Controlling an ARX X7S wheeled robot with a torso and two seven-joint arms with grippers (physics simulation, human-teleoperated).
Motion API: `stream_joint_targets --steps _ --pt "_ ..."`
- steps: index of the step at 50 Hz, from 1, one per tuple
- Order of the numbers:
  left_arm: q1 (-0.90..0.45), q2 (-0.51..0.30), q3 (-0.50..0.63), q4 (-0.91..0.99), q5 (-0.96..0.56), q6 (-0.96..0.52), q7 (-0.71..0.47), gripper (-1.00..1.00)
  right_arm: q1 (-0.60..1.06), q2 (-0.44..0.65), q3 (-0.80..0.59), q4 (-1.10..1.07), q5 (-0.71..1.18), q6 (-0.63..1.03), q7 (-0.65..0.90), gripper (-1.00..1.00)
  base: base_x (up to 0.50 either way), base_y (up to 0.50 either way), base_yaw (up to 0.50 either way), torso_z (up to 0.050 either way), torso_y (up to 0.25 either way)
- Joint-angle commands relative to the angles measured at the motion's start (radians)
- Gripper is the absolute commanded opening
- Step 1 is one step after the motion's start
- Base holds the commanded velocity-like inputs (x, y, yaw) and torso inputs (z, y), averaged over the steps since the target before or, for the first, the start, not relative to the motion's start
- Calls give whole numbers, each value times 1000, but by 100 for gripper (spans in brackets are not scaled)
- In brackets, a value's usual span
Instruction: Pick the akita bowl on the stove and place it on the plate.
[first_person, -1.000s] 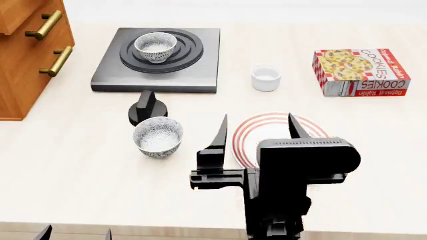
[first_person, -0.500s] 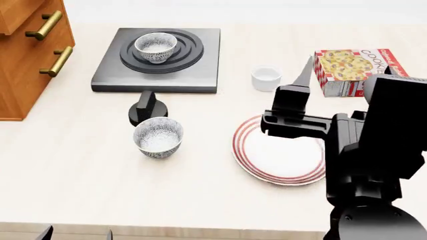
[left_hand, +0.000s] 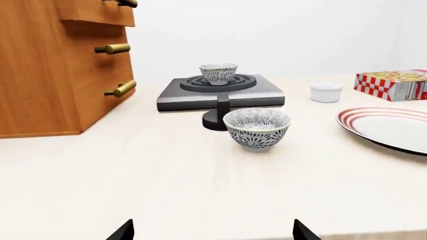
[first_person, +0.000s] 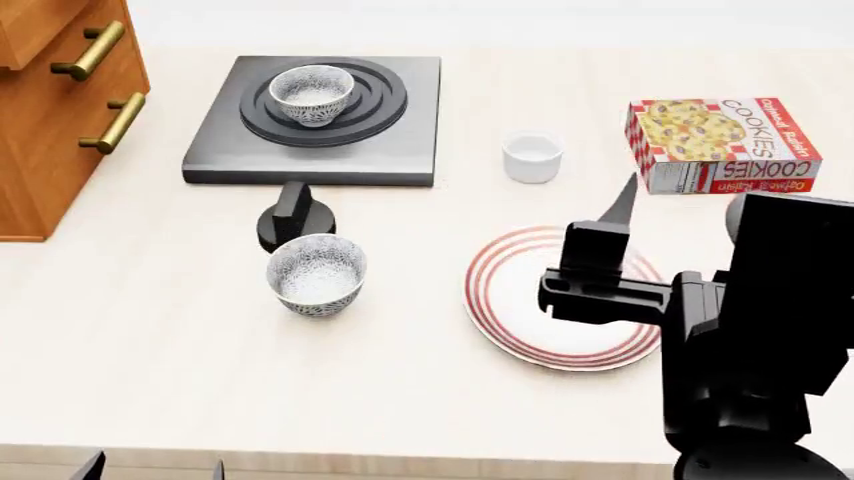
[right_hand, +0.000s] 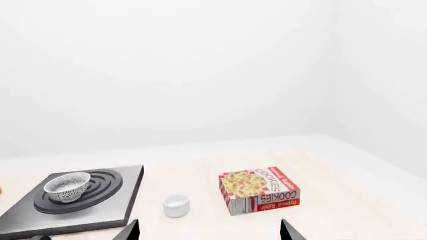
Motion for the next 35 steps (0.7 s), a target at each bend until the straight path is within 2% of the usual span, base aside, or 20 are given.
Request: stream_joint_targets --steps 1,18,21,25,27,28,32,35 --pt "2 11 -14 2 3 -8 13 100 -9 -7 9 0 -12 5 -19 100 0 0 0 0 0" --pt "-7 -6 10 19 12 -16 -1 100 -7 -3 9 -5 1 6 -13 100 0 0 0 0 0" --pt "-18 -14 14 69 7 -71 0 100 -12 -2 7 0 2 -3 -15 100 0 0 0 0 0" --pt "-52 -35 24 150 83 -91 -40 100 -14 0 7 1 4 -7 -14 100 0 0 0 0 0" --pt "-83 -45 21 259 71 -193 -28 100 -13 1 8 2 6 -7 -14 100 0 0 0 0 0" --pt "-83 -45 21 262 70 -196 -28 100 -9 1 8 0 7 -3 -13 100 0 0 0 0 0" --pt "-178 -49 21 424 55 -408 -17 100 -12 3 9 -3 10 -2 -12 100 0 0 0 0 0" --pt "-232 -45 23 459 48 -493 -14 100 -12 4 8 -4 12 -1 -10 100 0 0 0 0 0"
